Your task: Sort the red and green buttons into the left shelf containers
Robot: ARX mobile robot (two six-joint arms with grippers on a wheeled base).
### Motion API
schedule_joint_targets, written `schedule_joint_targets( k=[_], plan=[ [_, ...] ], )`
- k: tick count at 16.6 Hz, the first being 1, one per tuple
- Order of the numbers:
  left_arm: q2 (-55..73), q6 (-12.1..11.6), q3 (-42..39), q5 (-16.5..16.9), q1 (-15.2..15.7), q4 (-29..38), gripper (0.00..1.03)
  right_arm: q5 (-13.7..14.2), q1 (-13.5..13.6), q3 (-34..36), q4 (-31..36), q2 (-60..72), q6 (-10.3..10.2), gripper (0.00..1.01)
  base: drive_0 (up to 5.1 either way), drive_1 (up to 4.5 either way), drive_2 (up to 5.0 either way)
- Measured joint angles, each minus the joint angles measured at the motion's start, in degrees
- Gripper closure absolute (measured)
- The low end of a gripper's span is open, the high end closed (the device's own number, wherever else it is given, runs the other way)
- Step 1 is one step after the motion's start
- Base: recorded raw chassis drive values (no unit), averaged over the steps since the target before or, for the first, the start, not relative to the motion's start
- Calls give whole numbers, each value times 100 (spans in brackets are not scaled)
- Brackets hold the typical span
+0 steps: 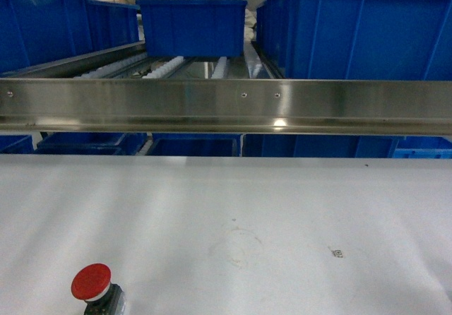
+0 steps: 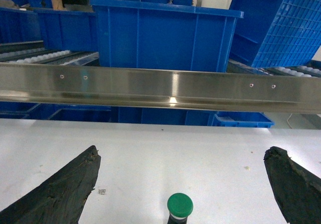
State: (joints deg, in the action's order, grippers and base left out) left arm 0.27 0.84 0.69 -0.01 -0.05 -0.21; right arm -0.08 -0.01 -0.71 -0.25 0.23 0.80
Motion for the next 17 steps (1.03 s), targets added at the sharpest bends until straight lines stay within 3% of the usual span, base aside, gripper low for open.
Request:
schedule_joint_targets(
  k=[17],
  plan=[
    [0,0,0,0,0,0,5,2,0,0,0,0,0,3,0,0,0]
  ],
)
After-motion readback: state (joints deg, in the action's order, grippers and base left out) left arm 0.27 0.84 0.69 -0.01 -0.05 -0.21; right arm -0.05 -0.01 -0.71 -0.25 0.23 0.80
